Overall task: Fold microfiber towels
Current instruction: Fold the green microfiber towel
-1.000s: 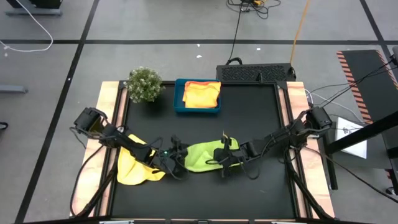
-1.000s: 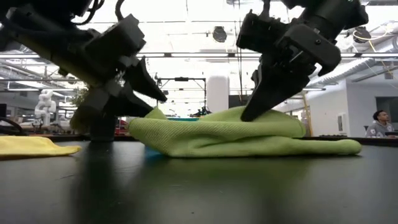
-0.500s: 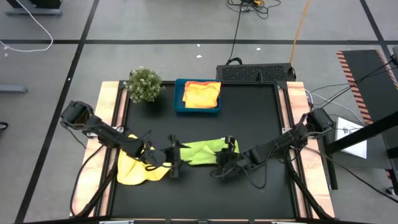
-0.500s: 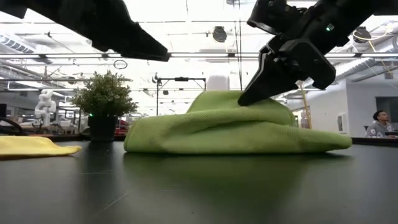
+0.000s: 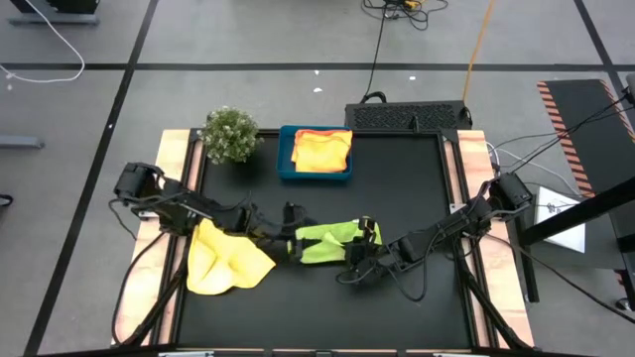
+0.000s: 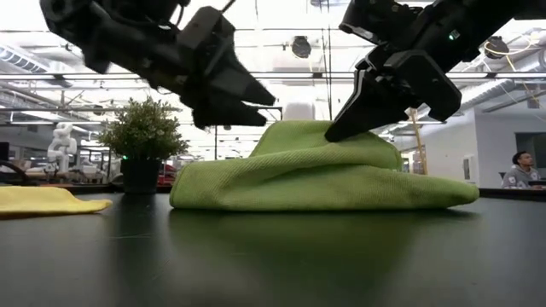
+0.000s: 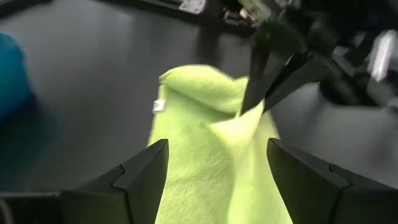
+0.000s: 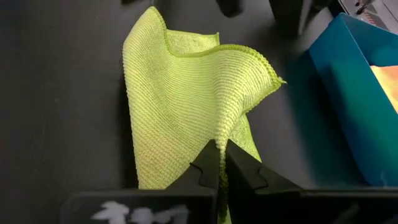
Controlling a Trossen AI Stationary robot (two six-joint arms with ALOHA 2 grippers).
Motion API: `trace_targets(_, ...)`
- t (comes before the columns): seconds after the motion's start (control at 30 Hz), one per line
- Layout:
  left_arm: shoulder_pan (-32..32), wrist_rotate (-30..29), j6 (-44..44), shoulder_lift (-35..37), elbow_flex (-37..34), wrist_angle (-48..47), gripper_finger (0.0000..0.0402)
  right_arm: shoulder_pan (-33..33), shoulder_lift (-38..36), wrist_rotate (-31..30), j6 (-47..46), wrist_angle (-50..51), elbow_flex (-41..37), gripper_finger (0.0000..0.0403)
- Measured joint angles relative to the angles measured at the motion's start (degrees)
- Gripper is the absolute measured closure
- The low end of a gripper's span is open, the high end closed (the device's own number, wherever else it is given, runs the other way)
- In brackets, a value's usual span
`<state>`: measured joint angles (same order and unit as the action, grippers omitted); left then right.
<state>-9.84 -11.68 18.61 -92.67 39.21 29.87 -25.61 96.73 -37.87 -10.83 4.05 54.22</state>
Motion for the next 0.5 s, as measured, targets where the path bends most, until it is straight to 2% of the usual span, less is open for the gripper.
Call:
trace_targets(0.23,4.9,9.8,6.6,-3.4,0.0,3.4,0.0128,0.0,0.0,0.1,0.0,0.0,0.0,0.0403)
trace_targets(0.5,5.2,11.9,7.0,-4.6,0.0,5.9,0.0128,0.0,0.0,0.2,0.0,0.0,0.0,0.0403)
